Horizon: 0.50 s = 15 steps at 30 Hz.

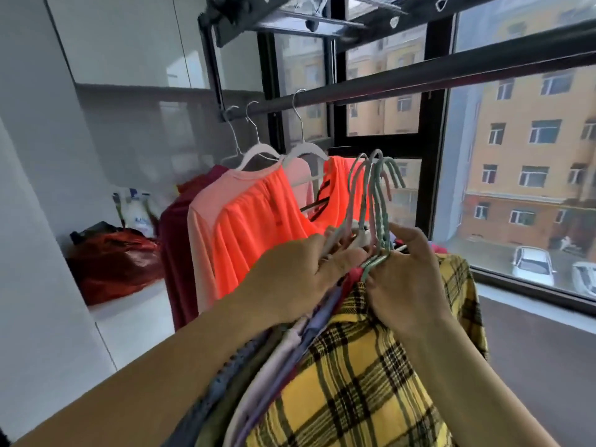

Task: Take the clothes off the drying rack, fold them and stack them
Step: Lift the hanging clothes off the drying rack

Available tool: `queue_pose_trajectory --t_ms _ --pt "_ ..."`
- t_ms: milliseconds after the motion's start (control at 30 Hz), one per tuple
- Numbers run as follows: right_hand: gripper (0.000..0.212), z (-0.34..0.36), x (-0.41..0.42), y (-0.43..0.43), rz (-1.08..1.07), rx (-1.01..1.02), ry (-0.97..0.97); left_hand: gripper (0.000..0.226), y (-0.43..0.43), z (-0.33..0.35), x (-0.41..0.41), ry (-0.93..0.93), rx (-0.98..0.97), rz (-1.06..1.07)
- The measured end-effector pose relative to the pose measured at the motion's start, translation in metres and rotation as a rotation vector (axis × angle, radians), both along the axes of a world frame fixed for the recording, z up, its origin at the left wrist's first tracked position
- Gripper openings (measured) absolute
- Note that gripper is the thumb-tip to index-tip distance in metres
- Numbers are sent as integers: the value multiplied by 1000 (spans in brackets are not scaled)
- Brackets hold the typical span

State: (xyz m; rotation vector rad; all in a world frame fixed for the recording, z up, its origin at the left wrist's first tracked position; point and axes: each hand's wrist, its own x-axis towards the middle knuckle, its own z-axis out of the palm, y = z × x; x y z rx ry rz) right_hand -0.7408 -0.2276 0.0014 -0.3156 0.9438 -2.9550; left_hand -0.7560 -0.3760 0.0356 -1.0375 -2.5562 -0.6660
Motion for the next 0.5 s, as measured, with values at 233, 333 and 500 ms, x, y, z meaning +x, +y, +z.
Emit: queue_pose_trajectory --t_ms 233,333,500 --pt "82 -5 -28 -32 -142 -4 23 38 -43 81 -122 41 274 -71" --pt "100 -10 -31 -45 -135 -12 27 50 -32 91 -165 -12 167 76" --pt "71 -12 -42 -57 -211 -9 11 80 -21 82 -215 -453 192 -40"
